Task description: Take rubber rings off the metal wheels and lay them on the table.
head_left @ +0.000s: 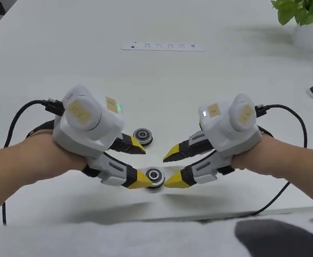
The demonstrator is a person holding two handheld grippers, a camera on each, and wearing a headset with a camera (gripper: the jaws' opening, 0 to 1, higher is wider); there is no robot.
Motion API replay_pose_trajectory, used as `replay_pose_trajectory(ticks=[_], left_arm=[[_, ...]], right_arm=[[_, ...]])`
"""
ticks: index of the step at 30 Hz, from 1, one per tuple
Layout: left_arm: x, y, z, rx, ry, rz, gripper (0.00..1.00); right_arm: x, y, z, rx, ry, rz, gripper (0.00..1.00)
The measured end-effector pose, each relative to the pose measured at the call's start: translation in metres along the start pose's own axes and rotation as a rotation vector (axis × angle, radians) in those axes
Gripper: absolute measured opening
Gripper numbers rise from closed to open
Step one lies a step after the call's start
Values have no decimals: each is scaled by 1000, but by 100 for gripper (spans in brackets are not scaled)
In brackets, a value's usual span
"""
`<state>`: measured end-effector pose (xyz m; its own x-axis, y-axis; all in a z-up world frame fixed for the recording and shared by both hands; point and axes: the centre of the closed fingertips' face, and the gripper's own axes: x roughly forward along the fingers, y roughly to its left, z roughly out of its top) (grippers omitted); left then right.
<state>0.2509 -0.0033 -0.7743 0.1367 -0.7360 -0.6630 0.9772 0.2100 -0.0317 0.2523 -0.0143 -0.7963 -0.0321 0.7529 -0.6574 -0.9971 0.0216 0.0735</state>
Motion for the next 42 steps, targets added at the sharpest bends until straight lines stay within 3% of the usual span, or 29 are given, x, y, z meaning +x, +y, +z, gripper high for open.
replay_pose_trajectory(ticks=[7,12,32,42], left_arm=[[5,-4,-2,-31,-5,-16,36],[10,-10,-5,-8,6,-28,32],[20,-3,-10,-2,16,-24,19],[22,-2,-12,34,1,21,14]], right_arm=[[1,2,-4,9,1,3,28],[2,2,-6,13,5,5,28],[2,3,-7,40,-7,6,28],[4,3,-5,45,-17,3,27]])
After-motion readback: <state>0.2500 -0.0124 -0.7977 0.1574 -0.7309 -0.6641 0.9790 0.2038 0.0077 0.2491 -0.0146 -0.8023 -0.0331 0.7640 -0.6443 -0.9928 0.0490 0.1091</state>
